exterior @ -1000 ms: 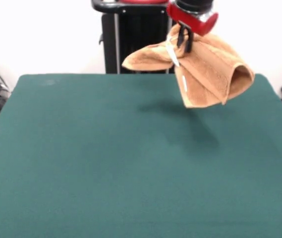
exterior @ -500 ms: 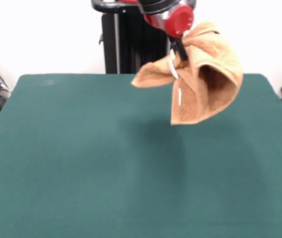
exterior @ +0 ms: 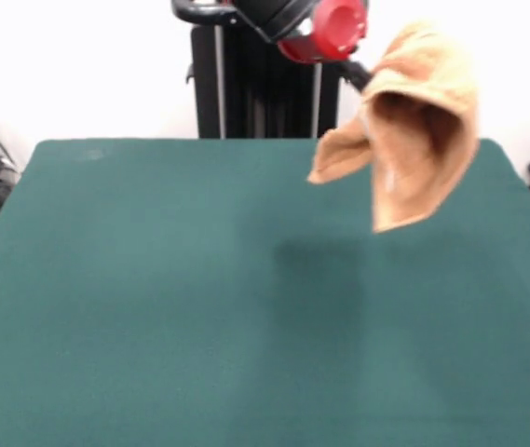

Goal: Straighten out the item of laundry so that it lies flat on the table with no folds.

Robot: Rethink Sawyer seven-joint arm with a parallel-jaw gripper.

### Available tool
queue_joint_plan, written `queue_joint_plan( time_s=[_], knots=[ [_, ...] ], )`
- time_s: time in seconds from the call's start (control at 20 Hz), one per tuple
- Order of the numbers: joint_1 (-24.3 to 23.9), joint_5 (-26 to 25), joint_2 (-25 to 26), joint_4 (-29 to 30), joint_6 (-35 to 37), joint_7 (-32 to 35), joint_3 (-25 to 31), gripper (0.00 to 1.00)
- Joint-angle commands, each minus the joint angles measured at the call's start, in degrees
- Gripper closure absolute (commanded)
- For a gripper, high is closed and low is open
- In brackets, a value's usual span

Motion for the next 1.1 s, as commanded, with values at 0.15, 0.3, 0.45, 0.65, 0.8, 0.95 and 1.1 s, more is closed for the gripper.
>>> queue_joint_plan(
  time_s=[0.15,0.3,0.45,0.65,0.8,0.95,1.1],
  knots=[
    [-0.78,8.67,4.37,7.65,10.68,-35.24,13.20,1.00],
    [-1.26,8.87,8.69,5.91,8.65,-39.24,13.81,1.00],
    [0.95,13.85,11.64,5.53,4.82,-43.65,14.08,1.00],
    [6.19,25.43,15.70,2.80,-6.67,-53.14,10.32,1.00],
    [14.18,37.83,18.33,-0.56,-14.21,-58.84,3.48,1.00],
    [20.05,45.94,21.23,-3.28,-13.87,-62.05,-1.51,1.00],
    [24.80,51.11,23.92,-6.03,-13.22,-63.40,-5.58,1.00]
  ],
)
